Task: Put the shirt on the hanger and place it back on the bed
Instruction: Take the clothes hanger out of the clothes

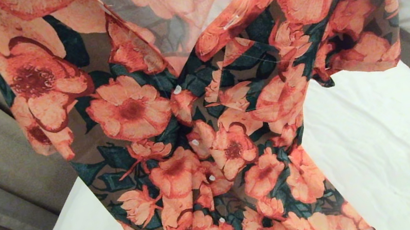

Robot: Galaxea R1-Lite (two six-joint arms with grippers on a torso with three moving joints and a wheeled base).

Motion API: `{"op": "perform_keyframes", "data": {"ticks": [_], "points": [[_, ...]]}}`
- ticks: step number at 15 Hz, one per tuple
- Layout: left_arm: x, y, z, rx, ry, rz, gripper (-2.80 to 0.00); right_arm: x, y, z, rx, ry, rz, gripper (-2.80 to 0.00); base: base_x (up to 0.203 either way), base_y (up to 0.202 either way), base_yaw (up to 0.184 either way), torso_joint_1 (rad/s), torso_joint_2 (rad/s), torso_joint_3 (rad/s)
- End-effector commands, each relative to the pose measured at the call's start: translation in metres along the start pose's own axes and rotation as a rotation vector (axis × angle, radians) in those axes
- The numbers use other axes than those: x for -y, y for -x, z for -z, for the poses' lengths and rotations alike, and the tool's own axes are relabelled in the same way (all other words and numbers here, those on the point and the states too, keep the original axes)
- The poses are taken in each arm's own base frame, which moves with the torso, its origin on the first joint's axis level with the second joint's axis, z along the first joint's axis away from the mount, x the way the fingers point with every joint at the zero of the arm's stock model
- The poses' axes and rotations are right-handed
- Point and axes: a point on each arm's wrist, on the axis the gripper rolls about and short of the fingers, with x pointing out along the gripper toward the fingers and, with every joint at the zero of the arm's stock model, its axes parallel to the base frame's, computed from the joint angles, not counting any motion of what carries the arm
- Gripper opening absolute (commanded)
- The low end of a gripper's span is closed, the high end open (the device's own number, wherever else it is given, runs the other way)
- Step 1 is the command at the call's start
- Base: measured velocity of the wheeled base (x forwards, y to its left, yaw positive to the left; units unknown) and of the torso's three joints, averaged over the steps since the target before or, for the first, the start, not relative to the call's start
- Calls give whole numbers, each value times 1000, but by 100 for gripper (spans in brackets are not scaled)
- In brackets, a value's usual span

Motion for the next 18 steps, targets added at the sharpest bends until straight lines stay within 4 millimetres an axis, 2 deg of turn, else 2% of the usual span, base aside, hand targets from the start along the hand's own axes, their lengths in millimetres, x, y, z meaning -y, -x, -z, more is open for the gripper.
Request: {"op": "perform_keyframes", "data": {"ticks": [1,3,5,7,9,12,14,15,18], "points": [[7,-5,5,-19,-10,2,-280,2,-2,2,2,-9,-10,-280,0,0,0,0,0,0],[16,-11,12,-58,-14,-8,-280,4,-2,1,4,-10,-10,-280,0,0,0,0,0,0],[27,-18,20,-100,11,-23,-280,5,0,-7,21,-82,-6,-280,0,0,0,0,0,0],[39,-26,32,-129,96,-21,-280,7,1,-25,74,-214,-56,-280,0,0,0,0,0,0],[48,-36,47,-165,157,-29,-280,7,-1,-39,118,-272,-117,-280,0,0,0,0,0,0],[58,-47,67,-202,216,-31,-280,11,-9,-51,140,-345,-198,-280,0,0,0,0,0,0],[61,-52,76,-214,244,-29,-280,16,-26,-60,108,-445,-233,-280,0,0,0,0,0,0],[60,-52,76,-212,246,-25,-280,16,-34,-64,78,-480,-220,0,0,0,0,0,0,0],[61,-53,77,-207,254,-16,-280,19,-77,-75,-23,-573,-74,0,0,0,0,0,0,0]]}}
